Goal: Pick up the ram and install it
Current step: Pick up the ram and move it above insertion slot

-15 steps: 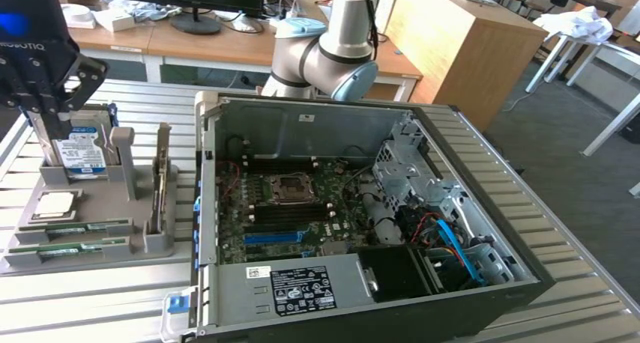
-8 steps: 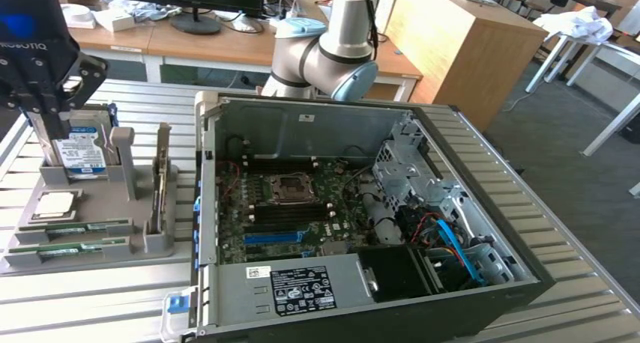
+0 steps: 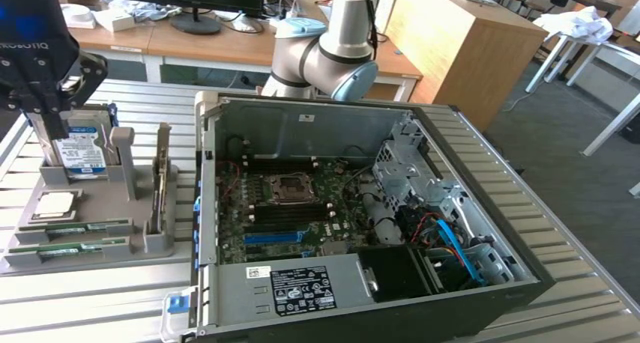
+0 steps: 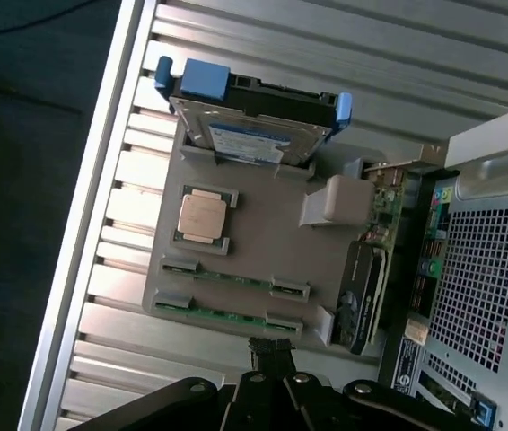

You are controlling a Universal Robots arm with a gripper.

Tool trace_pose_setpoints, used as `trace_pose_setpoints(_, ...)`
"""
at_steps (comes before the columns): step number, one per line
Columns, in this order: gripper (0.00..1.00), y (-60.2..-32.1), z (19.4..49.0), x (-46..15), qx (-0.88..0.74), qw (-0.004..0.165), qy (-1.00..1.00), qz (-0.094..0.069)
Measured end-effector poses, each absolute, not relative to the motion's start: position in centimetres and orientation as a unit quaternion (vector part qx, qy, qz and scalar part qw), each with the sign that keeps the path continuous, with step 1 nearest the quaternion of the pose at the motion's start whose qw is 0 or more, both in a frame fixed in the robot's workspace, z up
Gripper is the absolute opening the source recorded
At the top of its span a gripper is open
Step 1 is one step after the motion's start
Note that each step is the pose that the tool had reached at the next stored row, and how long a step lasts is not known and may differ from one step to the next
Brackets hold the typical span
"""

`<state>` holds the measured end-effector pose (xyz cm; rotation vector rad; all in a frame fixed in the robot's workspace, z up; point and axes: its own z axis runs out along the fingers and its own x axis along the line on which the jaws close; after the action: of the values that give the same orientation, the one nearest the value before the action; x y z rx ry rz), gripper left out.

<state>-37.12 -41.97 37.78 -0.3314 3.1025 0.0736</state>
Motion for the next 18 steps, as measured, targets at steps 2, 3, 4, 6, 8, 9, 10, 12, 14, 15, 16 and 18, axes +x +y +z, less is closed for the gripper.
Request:
trace_pose_setpoints(2,0.1,-41.97,37.78,-37.12,-0.122,0.01,0.992,0.024)
trace_pose_setpoints(3,0.1,-41.97,37.78,-37.12,-0.13,0.01,0.991,0.024)
trace_pose_setpoints(4,0.1,-41.97,37.78,-37.12,-0.138,0.01,0.99,0.024)
trace_pose_setpoints(6,0.1,-41.97,37.78,-37.12,-0.153,0.009,0.988,0.024)
trace_pose_setpoints(8,0.1,-41.97,37.78,-37.12,-0.169,0.009,0.985,0.025)
trace_pose_setpoints(9,0.1,-41.97,37.77,-37.12,-0.178,0.009,0.984,0.025)
trace_pose_setpoints(10,0.1,-41.97,37.77,-37.12,-0.186,0.008,0.982,0.025)
trace_pose_setpoints(12,0.1,-41.97,37.77,-37.12,-0.203,0.008,0.979,0.026)
trace_pose_setpoints(14,0.1,-41.97,37.77,-37.12,-0.22,0.008,0.975,0.026)
trace_pose_setpoints(15,0.1,-41.97,37.77,-37.12,-0.229,0.007,0.973,0.026)
trace_pose_setpoints(16,0.1,-41.97,37.77,-37.12,-0.237,0.007,0.971,0.026)
trace_pose_setpoints(18,0.1,-41.97,37.77,-37.12,-0.253,0.007,0.967,0.026)
